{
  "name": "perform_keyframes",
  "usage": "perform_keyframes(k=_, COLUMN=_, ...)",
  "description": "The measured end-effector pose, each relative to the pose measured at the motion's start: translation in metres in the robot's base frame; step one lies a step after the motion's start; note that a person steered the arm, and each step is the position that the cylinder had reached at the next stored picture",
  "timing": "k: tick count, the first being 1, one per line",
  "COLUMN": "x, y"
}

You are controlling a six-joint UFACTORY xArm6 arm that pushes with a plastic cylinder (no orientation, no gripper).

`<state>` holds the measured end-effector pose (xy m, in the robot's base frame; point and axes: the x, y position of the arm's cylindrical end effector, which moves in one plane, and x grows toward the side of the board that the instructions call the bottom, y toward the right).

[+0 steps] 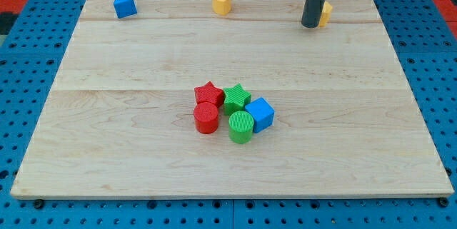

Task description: Push the yellow hexagon to the top right

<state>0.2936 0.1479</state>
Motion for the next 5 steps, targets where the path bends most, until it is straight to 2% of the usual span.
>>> perform_keyframes(k=1, x=0.009, y=0.009)
perform_keyframes(k=3, x=-0.039, y=0.021)
perform_keyframes(k=4, x=-0.043, y=0.027)
perform_keyframes(k=5, x=-0.015, y=0.034)
